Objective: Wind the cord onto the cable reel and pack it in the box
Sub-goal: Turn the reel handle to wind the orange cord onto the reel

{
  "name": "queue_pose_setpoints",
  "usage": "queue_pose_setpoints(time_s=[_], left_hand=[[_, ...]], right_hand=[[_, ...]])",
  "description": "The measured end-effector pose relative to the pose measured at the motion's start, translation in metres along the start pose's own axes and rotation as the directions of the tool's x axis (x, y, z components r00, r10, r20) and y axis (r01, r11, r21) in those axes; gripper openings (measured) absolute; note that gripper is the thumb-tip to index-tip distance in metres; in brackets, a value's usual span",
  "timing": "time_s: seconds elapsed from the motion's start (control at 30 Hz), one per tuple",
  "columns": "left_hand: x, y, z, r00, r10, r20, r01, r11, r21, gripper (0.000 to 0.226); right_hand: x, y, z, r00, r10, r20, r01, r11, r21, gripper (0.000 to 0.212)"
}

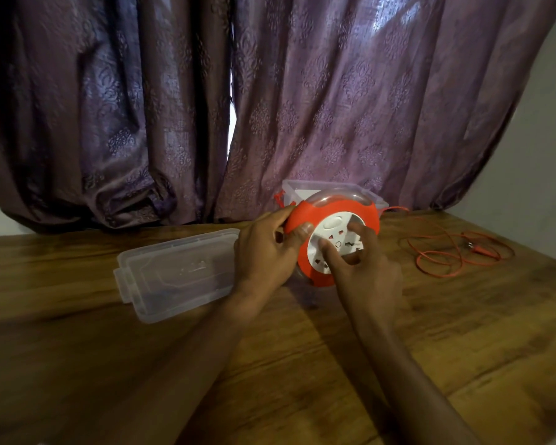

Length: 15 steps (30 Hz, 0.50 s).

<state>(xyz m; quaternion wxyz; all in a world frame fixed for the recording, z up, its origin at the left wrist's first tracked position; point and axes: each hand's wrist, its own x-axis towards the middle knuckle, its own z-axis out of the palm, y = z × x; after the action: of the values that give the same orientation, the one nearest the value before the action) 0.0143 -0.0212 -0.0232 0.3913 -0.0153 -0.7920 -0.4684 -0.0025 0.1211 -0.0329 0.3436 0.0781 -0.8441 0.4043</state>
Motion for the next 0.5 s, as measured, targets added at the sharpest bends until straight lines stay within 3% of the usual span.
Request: queue_pose_setpoints(time_s=[0.13,0.2,0.37,0.5], left_hand=[[0.001,0.0,0.001,0.999,0.025,0.021,-0.026,0.999,0.045,0.051],[0.002,-0.002,-0.001,1.0,0.014,0.014,-0.014,0.999,0.049,0.051],[0.009,-0.007,-0.006,0.998,-0.055,-0.011,0.055,0.998,-0.017,0.045],[0.012,-0.011,-0.008,0.995,-0.093,-0.032,0.09,0.993,-0.073,0.044]], right_hand=[[0.0,0.004,0.003,0.995,0.103,-0.017,-0.099,0.981,0.164,0.047],[0.0,0.008,0.006,0.997,0.083,0.007,-0.083,0.979,0.186,0.042],[0.003,0.009,0.001,0.973,-0.228,-0.021,0.229,0.972,0.045,0.029],[0.004,0.001,-0.002,0.905,-0.397,0.152,0.411,0.908,-0.078,0.053]])
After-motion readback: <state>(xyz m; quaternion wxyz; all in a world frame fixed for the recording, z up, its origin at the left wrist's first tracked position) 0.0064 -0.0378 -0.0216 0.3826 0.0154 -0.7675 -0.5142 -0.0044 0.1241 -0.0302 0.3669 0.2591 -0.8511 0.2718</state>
